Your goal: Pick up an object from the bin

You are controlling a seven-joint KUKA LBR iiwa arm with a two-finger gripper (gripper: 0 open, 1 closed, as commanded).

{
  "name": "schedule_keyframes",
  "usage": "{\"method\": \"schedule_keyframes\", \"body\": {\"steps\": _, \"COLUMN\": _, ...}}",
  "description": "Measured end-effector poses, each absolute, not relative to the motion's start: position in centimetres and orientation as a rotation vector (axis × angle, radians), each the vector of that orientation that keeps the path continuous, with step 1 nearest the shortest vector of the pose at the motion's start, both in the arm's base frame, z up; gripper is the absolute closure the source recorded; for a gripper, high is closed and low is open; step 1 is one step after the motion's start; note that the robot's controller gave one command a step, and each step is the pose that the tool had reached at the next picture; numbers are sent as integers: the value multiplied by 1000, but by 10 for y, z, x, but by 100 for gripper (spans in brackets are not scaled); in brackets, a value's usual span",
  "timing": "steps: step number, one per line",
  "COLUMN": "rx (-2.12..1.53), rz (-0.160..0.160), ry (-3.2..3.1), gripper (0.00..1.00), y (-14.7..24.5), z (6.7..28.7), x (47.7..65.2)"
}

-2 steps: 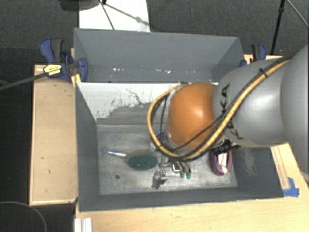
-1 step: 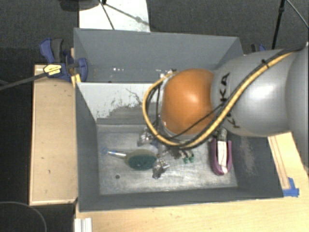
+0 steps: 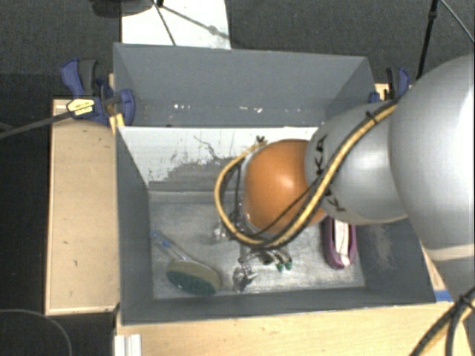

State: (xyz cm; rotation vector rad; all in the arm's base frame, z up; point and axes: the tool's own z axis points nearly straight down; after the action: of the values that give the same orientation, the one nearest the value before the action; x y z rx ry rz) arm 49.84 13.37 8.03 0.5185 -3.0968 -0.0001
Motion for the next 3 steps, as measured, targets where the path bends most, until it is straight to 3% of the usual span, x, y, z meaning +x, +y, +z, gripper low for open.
{"method": "schedule_keyframes", "body": {"steps": 1, "rx": 450, "rz": -2, "ry": -3118, "gripper": 0, "y": 60, "z": 72, "x": 506}}
{"method": "schedule_keyframes", "body": {"steps": 2, "rx": -469, "rz": -3, "ry": -3111, "gripper": 0, "y": 80, "z": 122, "x": 547}}
{"method": "schedule_keyframes", "body": {"steps": 3, "rx": -716, "rz": 4, "ry": -3057, "gripper": 0, "y": 68, "z": 88, "x": 567}}
